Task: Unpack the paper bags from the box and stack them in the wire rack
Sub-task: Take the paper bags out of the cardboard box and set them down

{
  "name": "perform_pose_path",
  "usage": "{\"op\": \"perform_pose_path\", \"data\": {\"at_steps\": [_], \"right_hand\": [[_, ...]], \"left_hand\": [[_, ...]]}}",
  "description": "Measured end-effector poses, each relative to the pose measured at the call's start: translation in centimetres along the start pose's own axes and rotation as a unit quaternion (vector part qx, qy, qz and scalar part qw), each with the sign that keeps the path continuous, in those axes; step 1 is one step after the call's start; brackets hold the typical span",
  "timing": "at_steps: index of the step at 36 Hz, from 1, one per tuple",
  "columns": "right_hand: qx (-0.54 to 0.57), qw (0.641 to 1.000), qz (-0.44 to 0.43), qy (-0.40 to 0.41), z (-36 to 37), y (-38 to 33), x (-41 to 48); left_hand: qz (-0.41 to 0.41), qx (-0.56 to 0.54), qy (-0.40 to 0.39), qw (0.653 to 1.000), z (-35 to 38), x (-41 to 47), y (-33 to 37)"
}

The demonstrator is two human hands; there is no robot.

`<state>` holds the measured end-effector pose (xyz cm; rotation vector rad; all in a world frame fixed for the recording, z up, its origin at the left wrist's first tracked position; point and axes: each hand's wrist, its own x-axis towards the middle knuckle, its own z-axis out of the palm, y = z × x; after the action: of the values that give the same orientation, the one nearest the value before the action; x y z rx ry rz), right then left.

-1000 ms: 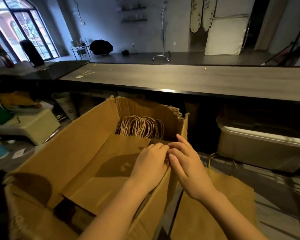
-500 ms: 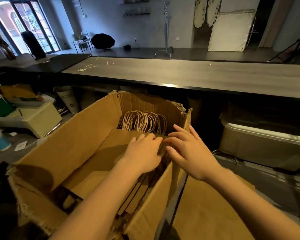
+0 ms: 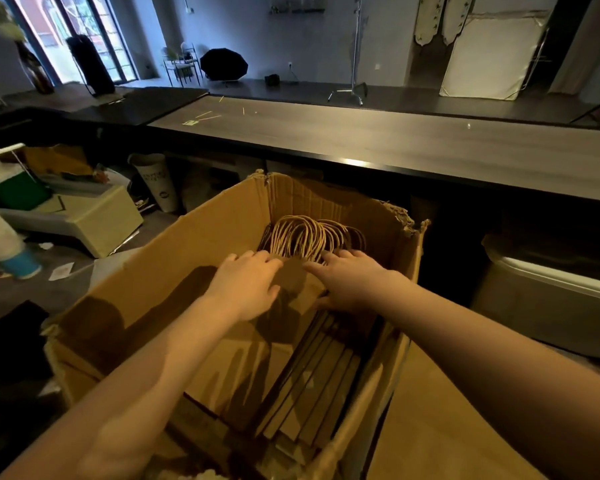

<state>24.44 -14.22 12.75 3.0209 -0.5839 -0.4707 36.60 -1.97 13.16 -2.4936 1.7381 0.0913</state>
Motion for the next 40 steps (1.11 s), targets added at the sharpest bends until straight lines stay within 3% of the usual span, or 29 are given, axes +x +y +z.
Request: {"op": "perform_pose_path", "data": {"at_steps": [7, 13, 29, 40], "right_hand": [[0.035, 0.997, 0.018, -0.059, 0.6, -0.4, 2.8], [0.049, 0.995, 0.036, -0.073, 1.6, 0.1, 3.7], [0.092, 0.993, 0.019, 0.065, 1.6, -0.2, 2.6], [0.285, 0.945, -0.022, 0.157, 1.0, -0.5, 1.9]], "left_hand": [[-0.006, -0.011, -0.052, 0.999, 2.7, -0.1, -0.5], [-0.007, -0.064, -0.16, 0.985, 2.5, 0.2, -0.8], [0.044, -0.028, -0.196, 0.979, 1.0, 0.7, 0.5], [0.011, -0.051, -0.149, 0.987, 0.3, 0.4, -0.6]]}}
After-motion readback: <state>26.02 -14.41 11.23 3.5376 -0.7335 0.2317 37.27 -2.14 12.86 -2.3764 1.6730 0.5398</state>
